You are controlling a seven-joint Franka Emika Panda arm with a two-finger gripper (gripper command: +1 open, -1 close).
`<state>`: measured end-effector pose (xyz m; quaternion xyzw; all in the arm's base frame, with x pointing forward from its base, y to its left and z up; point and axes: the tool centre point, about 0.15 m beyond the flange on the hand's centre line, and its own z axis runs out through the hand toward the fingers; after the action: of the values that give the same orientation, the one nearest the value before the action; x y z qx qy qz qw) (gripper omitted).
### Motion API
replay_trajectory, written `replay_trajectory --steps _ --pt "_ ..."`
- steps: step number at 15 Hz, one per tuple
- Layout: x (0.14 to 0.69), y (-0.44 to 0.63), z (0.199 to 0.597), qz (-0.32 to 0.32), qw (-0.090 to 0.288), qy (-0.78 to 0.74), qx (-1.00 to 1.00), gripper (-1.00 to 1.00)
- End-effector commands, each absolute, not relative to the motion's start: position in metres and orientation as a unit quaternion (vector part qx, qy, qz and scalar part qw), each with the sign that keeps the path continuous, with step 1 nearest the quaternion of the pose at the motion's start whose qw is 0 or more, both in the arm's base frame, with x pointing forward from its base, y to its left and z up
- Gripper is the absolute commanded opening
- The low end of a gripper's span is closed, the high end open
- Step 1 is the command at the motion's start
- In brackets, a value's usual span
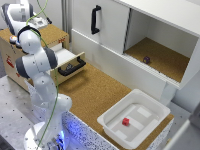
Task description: Place the yellow object in the drawer
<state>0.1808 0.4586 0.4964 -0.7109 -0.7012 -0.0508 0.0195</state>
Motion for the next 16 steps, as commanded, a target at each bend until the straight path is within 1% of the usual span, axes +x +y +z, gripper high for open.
replay_trajectory --steps 1,4,6,10,11,16 --pt "0.232 0.493 0.491 -0.01 -0.004 -0.73 -0.684 1.0" --pt "0.262 0.496 0.482 0.005 0.002 -0.744 -0.668 1.0" --pt "0.276 0.498 0.476 0.003 -0.009 -0.751 -0.66 1.0" --pt "0.301 0.496 0.472 0.004 -0.008 -0.748 -0.664 1.0" --pt "0.303 0.496 0.468 0.011 -0.002 -0.752 -0.66 1.0" --pt "0.296 0.485 0.452 0.025 0.002 -0.75 -0.661 1.0"
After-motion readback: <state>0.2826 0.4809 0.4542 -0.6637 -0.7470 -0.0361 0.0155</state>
